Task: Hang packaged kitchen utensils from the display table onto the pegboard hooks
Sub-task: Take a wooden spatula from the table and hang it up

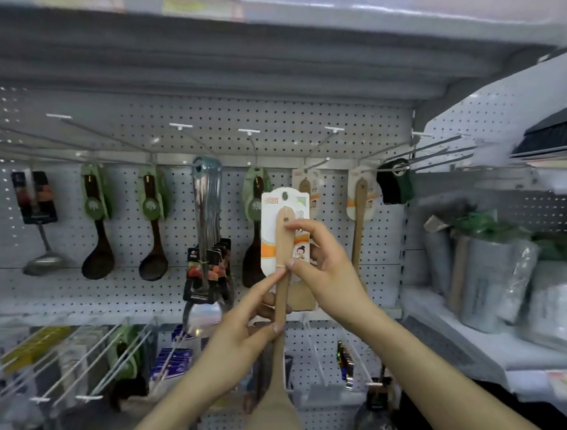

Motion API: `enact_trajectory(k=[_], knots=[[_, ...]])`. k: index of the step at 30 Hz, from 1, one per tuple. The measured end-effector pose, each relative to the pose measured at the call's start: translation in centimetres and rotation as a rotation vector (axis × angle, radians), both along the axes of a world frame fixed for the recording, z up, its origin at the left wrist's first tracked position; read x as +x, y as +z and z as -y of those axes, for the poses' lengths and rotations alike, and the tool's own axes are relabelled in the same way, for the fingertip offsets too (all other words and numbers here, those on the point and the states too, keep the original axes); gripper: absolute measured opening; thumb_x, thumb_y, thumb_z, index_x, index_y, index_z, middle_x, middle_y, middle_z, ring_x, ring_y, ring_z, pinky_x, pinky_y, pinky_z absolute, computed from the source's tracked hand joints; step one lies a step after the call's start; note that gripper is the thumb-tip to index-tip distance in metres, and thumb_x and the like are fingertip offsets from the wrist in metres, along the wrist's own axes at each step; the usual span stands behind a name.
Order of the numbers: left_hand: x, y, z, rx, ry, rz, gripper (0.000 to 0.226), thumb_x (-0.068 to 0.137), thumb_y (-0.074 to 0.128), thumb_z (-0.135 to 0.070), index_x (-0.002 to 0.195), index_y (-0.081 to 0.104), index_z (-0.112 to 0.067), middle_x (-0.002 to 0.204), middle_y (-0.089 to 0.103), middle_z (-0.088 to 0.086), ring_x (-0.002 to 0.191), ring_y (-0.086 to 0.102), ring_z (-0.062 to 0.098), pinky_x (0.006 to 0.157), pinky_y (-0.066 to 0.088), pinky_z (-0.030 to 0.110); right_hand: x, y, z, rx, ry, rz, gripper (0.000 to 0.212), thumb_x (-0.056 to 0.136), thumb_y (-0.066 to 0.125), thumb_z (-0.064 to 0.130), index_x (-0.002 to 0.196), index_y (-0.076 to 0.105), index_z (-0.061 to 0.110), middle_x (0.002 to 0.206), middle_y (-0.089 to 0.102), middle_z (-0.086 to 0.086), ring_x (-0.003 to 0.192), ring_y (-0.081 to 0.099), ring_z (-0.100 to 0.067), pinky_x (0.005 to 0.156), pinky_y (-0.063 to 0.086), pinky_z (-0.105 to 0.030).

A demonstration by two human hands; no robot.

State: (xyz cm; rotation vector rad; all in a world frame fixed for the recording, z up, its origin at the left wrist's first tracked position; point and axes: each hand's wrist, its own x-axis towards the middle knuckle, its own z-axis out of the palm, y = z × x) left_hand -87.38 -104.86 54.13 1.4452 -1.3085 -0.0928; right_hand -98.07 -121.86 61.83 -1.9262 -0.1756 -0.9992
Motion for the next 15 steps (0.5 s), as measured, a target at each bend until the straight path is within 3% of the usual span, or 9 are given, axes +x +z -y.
enact_trajectory(k=[2,6,12,15], knots=[[-2.1,0.4,1.4,-0.029,0.003,0.007,0.075,0.103,0.068,-0.017,0.159,0.037,-0.056,0.142,0.059,-0.024,0.132,0.058,0.008,0.102,0.053,0.022,-1.5,0.6,1.4,0.023,0.010,0.004,0.056,0.097,0.063,0.000,0.140,0.058,0.036,0.132,0.066,0.013,0.112,0.069,-0.023,0.093,0.060,-0.046],[-5.4,1.6,3.7,-0.036,0.027,0.014,0.076,0.104,0.068,-0.017,0.159,0.035,-0.058,0.134,0.063,-0.015,0.122,0.062,0.013,0.100,0.060,0.040,-3.9,1.9,3.9,0.057,0.031,0.012,0.062,0.093,0.063,-0.002,0.138,0.060,0.041,0.133,0.066,0.013,0.108,0.072,-0.021,0.084,0.064,-0.040],[-8.3,3.4,5.4,-0.043,0.070,0.013,0.079,0.104,0.064,-0.004,0.158,0.038,-0.056,0.116,0.065,-0.006,0.109,0.064,0.017,0.093,0.060,0.044,-4.6,4.6,5.7,0.079,0.039,0.034,0.070,0.094,0.061,-0.013,0.132,0.060,0.046,0.142,0.059,0.004,0.115,0.068,-0.031,0.095,0.060,-0.059],[-8.0,4.5,5.9,-0.049,0.114,0.014,0.079,0.102,0.064,0.000,0.158,0.041,-0.052,0.114,0.065,-0.002,0.106,0.064,0.017,0.090,0.060,0.045,-3.9,5.8,6.1,0.071,0.031,0.024,0.068,0.096,0.060,-0.011,0.133,0.058,0.046,0.139,0.060,0.004,0.117,0.066,-0.031,0.098,0.060,-0.054]])
